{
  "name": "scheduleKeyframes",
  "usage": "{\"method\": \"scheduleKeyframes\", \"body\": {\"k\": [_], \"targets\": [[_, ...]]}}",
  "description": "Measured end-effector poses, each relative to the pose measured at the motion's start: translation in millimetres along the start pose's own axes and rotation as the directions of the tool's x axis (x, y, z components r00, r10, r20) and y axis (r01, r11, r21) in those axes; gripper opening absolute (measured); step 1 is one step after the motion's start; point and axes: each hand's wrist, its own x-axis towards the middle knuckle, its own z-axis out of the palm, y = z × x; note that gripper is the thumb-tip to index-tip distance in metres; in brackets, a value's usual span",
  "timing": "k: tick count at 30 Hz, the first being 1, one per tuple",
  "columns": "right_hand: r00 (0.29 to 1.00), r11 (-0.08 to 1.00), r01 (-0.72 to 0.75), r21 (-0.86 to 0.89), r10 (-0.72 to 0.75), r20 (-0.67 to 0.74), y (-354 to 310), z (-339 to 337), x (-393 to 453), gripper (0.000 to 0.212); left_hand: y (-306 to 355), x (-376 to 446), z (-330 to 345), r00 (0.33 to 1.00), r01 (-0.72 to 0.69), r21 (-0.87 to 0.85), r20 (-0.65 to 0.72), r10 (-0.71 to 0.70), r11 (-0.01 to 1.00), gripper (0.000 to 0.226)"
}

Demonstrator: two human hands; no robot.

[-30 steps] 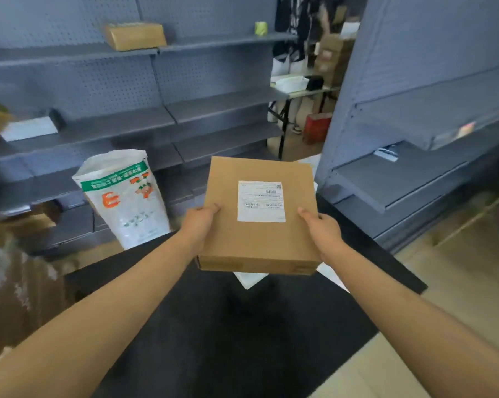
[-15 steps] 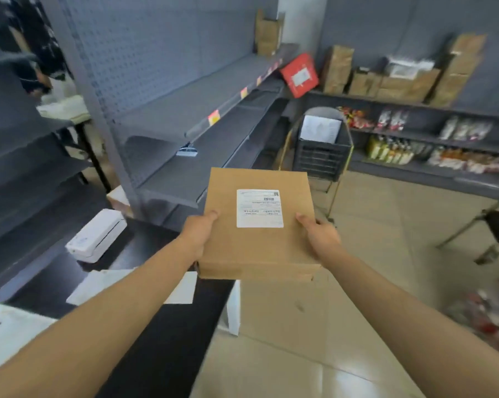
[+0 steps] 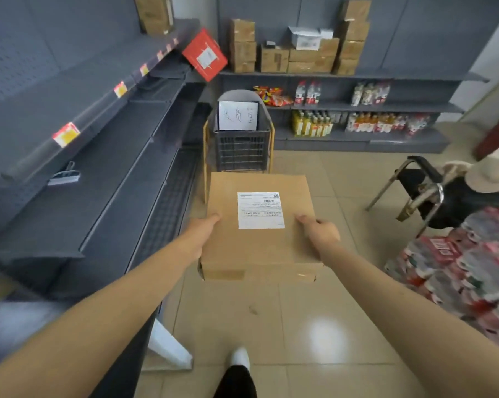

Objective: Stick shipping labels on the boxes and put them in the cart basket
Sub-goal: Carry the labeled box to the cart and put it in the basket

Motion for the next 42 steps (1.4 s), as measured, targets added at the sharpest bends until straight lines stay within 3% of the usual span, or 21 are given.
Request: {"method": "scheduleKeyframes", "body": {"k": [8,13,25,34,42], "targets": [[0.997,0.997,-0.077,-0.014,0.076,-0.033,-51,31,136,0.039,67,142,31,0.995,0.094,0.083,0.036,-0.098,0.992,0.038],[0.993,0.994,-0.112,-0.020,0.111,-0.030,-88,46,214,0.038,119,223,53,0.993,0.077,0.095,0.078,-0.085,0.993,0.037],[0.995,0.996,-0.062,-0.065,0.067,0.076,-218,96,456,0.041,244,439,104,0.992,0.125,0.016,-0.016,-0.124,0.992,0.026],[0.978,0.996,-0.032,-0.089,0.050,0.204,-312,159,600,0.062,323,582,97,0.992,0.095,-0.044,-0.084,-0.099,0.994,0.050],[0.978,0.991,-0.064,-0.118,0.086,0.191,-381,240,724,0.069,385,737,80,0.990,0.122,-0.006,-0.073,-0.122,0.993,0.056]]}}
